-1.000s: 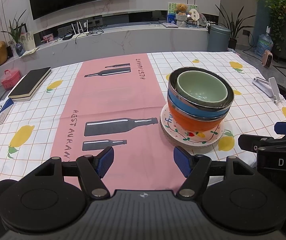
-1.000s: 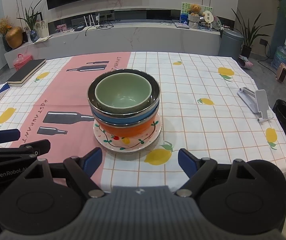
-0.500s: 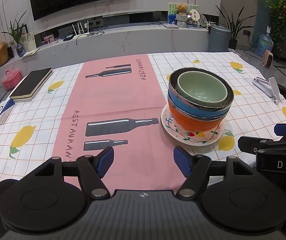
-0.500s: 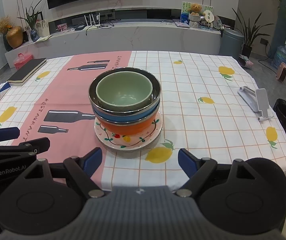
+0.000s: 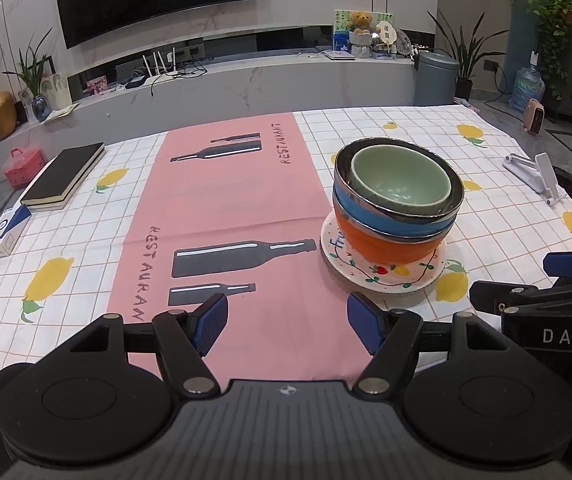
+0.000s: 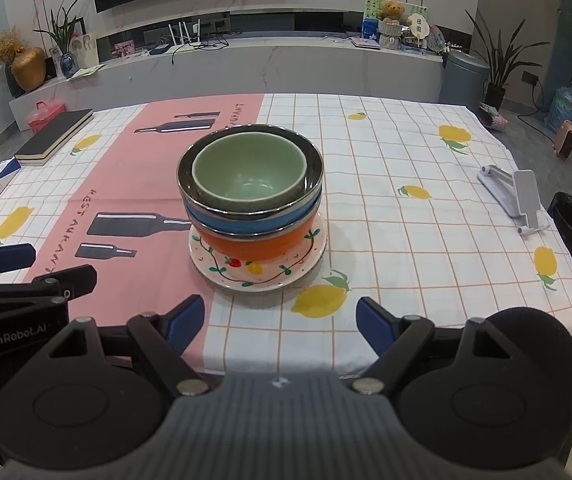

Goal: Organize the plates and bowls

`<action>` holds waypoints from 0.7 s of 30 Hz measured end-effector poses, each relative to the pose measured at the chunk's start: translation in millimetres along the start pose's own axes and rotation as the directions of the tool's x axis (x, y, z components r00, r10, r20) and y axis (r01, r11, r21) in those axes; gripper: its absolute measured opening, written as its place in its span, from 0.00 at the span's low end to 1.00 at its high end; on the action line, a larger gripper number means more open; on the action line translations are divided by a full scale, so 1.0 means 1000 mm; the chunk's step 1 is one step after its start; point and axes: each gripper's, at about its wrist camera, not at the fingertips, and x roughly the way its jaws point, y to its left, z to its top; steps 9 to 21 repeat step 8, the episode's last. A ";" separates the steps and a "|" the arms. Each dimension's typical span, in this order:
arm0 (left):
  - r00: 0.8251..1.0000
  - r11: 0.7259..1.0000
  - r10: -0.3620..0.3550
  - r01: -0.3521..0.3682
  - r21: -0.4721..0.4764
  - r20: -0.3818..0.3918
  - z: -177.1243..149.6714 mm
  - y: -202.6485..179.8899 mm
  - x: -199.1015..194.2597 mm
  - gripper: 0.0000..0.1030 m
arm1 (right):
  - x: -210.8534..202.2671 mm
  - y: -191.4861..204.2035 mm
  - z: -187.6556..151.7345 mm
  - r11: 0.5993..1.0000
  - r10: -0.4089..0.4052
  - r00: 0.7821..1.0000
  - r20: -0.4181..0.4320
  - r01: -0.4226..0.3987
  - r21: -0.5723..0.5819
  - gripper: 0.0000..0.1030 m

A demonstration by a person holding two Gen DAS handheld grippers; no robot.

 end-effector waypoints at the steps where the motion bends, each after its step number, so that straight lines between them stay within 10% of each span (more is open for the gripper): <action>1: 1.000 1.000 0.000 0.000 0.000 0.001 0.000 0.000 0.000 0.78 | 0.000 0.000 0.000 1.000 0.000 1.000 0.001 0.000 -0.001 0.79; 21: 1.000 1.000 -0.007 0.007 -0.008 0.002 0.002 0.000 0.002 0.78 | 0.003 -0.002 0.001 1.000 0.000 1.000 -0.009 0.000 0.004 0.79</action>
